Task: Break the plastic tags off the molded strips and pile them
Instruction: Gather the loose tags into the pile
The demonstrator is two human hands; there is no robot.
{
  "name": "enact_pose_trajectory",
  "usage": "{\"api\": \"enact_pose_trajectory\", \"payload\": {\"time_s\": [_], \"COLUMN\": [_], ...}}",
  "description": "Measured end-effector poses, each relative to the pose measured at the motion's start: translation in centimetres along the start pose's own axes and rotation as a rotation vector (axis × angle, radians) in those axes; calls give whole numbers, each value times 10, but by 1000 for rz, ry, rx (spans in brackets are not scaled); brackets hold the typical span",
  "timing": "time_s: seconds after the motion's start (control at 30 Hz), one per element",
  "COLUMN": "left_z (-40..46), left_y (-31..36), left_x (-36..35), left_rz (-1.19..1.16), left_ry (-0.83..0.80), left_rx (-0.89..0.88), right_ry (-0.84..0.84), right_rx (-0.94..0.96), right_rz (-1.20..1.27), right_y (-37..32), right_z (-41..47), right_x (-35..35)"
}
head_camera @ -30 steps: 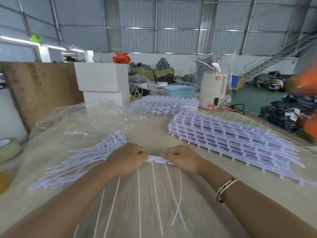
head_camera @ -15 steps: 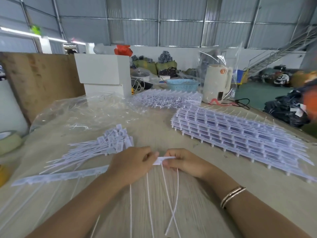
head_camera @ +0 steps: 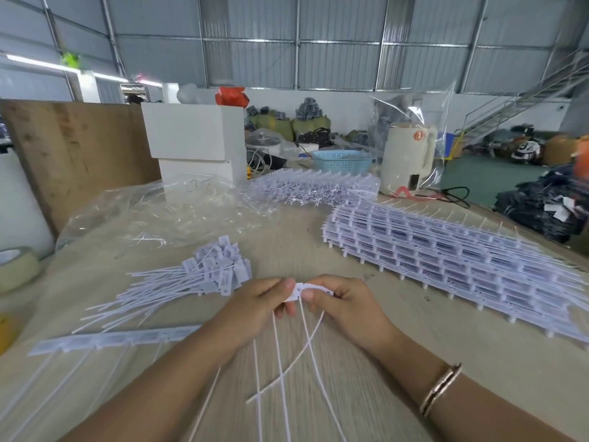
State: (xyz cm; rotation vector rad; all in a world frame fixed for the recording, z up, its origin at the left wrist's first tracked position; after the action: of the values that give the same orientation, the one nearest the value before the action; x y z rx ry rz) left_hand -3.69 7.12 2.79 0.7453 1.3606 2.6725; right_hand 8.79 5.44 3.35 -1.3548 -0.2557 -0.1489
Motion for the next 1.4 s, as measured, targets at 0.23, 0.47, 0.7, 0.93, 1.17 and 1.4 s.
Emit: {"api": "enact_pose_trajectory", "payload": {"time_s": [0.23, 0.47, 0.7, 0.93, 1.17, 1.4], "left_z": [-2, -1, -4, -6, -2, -5], "left_y": [-1, 7, 9, 0, 9, -3], "left_x": [-1, 12, 8, -3, -8, -4], "left_rz": [-99, 28, 341, 482, 517, 542], "left_ry": [-4, 71, -1, -98, -133, -169], "left_rx": [19, -28, -76, -64, -133, -28], "right_ry": [5, 28, 87, 138, 2, -29], "right_rx": [-9, -97, -216, -34, 22, -50], "right_rz": [126, 145, -302, -396, -399, -166], "right_y": [-1, 10, 32, 12, 4, 8], "right_z": [-2, 4, 13, 7, 2, 2], "right_x": [3, 17, 15, 7, -10, -5]}}
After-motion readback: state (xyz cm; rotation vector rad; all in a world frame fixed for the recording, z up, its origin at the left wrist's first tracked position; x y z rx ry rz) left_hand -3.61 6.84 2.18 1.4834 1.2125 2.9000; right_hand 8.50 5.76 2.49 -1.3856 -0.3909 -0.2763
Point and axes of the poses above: each hand's wrist, its own z-axis towards the middle knuckle, its own x-axis out of the back of the hand, y = z × x, the point moved 9 cm from there along z, towards the middle knuckle, and after that the axes turned 15 degrees about -x, right-handed, at the moved point
